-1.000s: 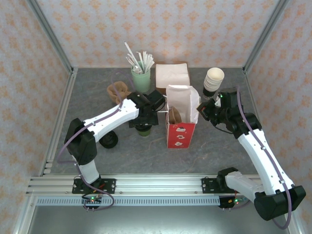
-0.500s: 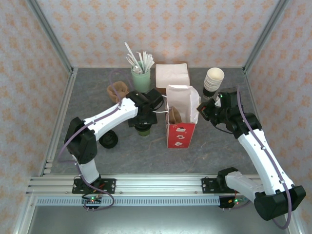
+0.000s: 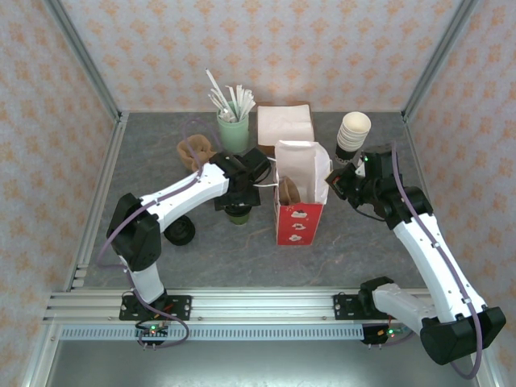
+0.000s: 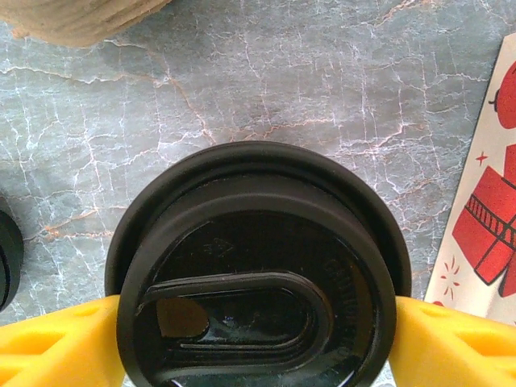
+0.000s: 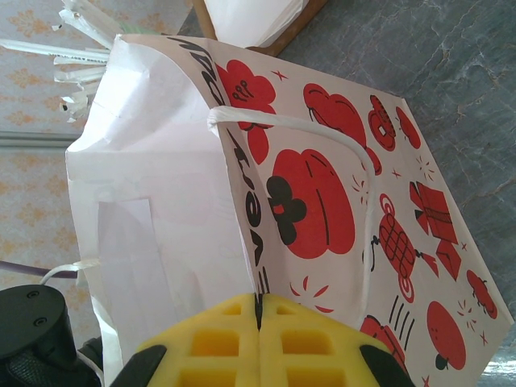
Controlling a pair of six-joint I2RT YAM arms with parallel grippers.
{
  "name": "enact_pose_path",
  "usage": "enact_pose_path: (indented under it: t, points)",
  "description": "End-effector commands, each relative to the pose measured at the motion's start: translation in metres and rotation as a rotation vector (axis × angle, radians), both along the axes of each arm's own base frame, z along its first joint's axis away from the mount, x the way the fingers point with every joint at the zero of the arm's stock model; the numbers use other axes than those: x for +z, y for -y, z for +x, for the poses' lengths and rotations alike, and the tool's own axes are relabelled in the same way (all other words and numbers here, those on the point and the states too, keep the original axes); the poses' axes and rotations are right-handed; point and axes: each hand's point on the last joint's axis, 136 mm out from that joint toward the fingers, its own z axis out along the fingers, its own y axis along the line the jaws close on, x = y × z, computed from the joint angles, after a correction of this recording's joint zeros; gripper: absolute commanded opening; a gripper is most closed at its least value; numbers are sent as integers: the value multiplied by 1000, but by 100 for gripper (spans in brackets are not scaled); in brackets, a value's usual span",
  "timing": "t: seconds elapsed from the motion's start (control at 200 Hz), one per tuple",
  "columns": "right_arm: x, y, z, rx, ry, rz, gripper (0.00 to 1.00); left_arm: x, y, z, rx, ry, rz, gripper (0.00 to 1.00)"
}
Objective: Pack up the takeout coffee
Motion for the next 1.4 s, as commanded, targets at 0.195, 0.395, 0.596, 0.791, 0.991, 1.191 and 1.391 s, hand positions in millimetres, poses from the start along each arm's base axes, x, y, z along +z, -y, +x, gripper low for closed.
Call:
enact_pose_path:
  t: [0.195,0.395,0.596,0.791,0.991,1.191,1.391]
  points:
    - [7,3,-2,-16,28,0,0,-1,-12,-4,-6,-24,49,69]
    - [9,3,-2,-25,32,9,0,44,-19,-7,-18,32,46,67]
    - [6,0,1,-39,26,48,0,108,-38,-15,-7,128,52,66]
    - [7,-3,4,-53,31,79,0,157,-48,-24,-29,191,51,65]
    - [9,-10,7,-66,49,117,0,204,-47,-31,-72,268,23,65]
    - [9,-27,7,-63,63,139,0,249,-41,-37,-129,354,-3,64]
    - [13,-44,5,-51,86,139,0,274,-31,-40,-169,428,-77,64]
